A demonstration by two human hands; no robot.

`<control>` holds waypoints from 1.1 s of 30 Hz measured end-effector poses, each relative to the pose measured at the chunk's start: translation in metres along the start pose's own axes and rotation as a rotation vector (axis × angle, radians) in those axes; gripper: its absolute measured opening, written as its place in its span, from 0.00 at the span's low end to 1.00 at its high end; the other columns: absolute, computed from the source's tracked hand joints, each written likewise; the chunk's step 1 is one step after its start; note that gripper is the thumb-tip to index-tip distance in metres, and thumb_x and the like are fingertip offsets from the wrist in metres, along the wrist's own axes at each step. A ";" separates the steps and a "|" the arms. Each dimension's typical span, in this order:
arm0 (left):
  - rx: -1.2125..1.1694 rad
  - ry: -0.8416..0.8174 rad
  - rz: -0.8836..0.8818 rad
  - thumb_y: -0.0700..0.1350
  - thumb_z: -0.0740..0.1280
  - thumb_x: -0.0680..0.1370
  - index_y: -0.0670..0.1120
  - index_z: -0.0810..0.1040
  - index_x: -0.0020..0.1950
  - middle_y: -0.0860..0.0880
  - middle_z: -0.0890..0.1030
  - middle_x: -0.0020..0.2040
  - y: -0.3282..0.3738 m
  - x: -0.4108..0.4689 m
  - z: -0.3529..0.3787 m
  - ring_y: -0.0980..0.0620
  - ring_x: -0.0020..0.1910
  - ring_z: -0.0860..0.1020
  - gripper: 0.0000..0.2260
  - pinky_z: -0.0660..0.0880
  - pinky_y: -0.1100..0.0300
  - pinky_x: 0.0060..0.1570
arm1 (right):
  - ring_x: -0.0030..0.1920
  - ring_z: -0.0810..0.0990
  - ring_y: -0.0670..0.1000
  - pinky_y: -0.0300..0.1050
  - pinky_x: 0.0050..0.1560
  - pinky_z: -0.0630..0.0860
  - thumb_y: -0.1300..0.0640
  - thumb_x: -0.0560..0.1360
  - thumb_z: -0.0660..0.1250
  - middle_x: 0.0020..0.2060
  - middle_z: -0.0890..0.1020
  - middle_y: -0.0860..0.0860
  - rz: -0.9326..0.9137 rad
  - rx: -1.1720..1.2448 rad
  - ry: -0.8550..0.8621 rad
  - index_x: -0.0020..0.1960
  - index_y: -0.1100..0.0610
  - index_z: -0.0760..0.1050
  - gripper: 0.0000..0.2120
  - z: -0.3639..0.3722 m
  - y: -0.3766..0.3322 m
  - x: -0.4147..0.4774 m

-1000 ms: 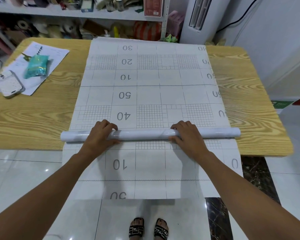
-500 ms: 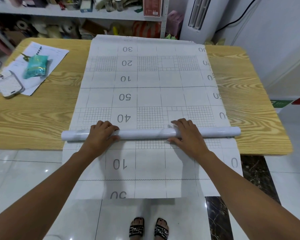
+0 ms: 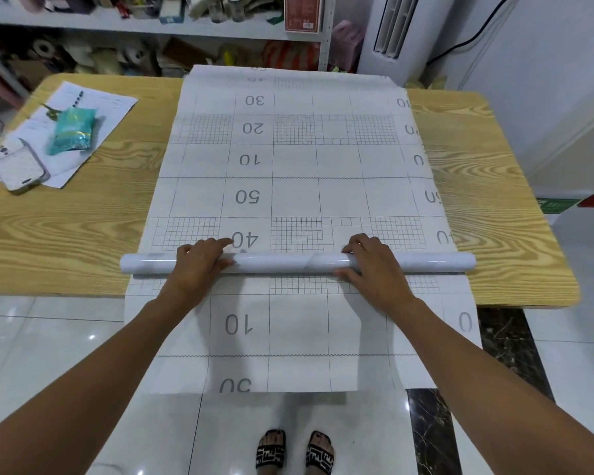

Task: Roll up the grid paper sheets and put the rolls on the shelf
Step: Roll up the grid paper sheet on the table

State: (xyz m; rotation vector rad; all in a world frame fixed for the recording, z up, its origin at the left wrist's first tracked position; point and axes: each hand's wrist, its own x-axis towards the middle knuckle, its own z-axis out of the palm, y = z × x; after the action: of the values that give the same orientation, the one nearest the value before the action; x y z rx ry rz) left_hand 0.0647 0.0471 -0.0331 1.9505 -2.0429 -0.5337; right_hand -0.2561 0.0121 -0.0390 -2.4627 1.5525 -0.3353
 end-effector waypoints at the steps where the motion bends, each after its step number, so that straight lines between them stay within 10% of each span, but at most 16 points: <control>1: -0.001 -0.006 -0.001 0.47 0.61 0.78 0.43 0.69 0.66 0.43 0.77 0.56 0.000 0.000 0.001 0.45 0.56 0.72 0.17 0.59 0.50 0.60 | 0.47 0.72 0.53 0.48 0.49 0.70 0.46 0.73 0.64 0.51 0.75 0.52 0.002 -0.015 -0.005 0.54 0.59 0.76 0.18 0.000 0.000 0.001; 10: -0.018 0.016 0.086 0.45 0.80 0.59 0.39 0.74 0.57 0.39 0.72 0.50 -0.005 0.000 -0.001 0.42 0.46 0.72 0.30 0.66 0.54 0.45 | 0.49 0.70 0.54 0.48 0.50 0.67 0.50 0.77 0.63 0.50 0.75 0.53 0.049 -0.055 -0.029 0.56 0.59 0.77 0.14 0.001 0.001 0.002; 33: 0.146 0.068 0.074 0.45 0.69 0.73 0.42 0.77 0.56 0.43 0.78 0.51 -0.008 -0.001 0.004 0.41 0.51 0.70 0.13 0.61 0.52 0.46 | 0.49 0.72 0.56 0.49 0.49 0.69 0.40 0.73 0.53 0.52 0.77 0.53 0.086 -0.038 0.003 0.56 0.55 0.76 0.24 0.000 -0.002 -0.007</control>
State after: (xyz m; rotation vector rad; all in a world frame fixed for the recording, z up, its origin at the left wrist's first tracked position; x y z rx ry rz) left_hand 0.0699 0.0485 -0.0405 1.9343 -2.1555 -0.3058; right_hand -0.2571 0.0189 -0.0394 -2.4151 1.6757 -0.2978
